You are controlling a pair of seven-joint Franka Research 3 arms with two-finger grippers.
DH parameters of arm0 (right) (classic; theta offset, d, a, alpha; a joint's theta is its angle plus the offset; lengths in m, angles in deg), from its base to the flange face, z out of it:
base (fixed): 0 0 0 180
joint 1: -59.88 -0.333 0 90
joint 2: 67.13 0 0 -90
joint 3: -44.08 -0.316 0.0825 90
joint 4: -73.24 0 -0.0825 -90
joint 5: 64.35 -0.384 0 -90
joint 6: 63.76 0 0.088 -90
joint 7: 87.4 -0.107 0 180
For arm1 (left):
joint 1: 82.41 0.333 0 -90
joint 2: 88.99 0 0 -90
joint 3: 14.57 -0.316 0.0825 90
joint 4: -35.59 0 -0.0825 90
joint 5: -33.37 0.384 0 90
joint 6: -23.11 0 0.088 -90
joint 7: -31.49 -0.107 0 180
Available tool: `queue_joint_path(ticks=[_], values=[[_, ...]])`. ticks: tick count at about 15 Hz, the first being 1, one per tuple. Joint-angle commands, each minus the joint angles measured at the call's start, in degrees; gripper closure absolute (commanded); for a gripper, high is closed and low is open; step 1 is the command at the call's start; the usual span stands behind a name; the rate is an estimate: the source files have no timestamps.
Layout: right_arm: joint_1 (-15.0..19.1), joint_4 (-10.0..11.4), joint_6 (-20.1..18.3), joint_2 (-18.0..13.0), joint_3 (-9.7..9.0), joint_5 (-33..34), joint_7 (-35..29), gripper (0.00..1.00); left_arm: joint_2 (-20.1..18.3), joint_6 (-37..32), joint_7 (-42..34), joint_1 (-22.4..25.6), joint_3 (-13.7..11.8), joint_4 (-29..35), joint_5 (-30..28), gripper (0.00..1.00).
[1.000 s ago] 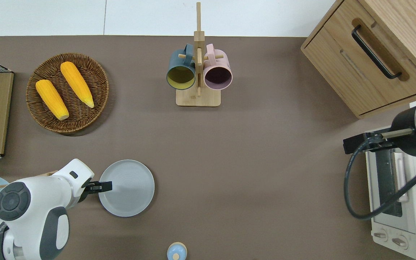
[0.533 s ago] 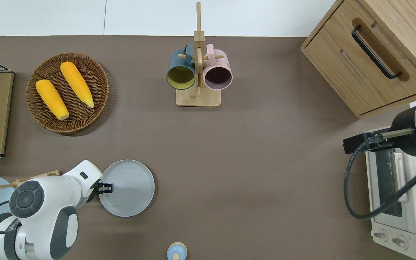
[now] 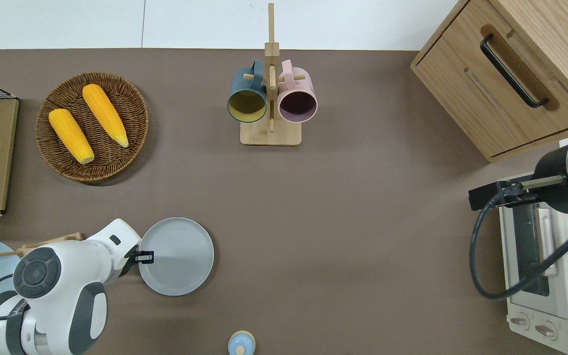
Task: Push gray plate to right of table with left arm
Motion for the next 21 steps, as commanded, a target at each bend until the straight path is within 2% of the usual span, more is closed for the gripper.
queue_joint_path(ticks=[1, 5, 9, 13, 21], values=[[0.6, 0.0, -0.7, -0.4, -0.23, -0.5, 0.1, 0.017, 1.6, 1.8, 0.6, -0.8, -0.4, 0.7, -0.6, 1.00], [0.6, -0.1, -0.7, -0.4, -0.32, -0.5, 0.1, 0.017, 2.2, 1.7, 1.6, -4.7, -0.1, -0.3, -6.1, 1.00], [0.6, 0.0, -0.7, -0.4, -0.32, -0.5, 0.1, 0.017, 5.7, 1.5, 10.8, -11.7, -0.1, -4.2, -6.1, 1.00], [0.6, 0.0, -0.7, -0.4, -0.32, -0.5, 0.1, 0.017, 10.4, 1.6, 20.1, -19.4, 0.0, -9.5, -6.1, 1.00], [0.6, 0.0, -0.7, -0.4, -0.32, -0.5, 0.1, 0.017, 23.5, 1.6, 37.5, -32.9, -0.1, -25.6, -5.8, 1.00]])
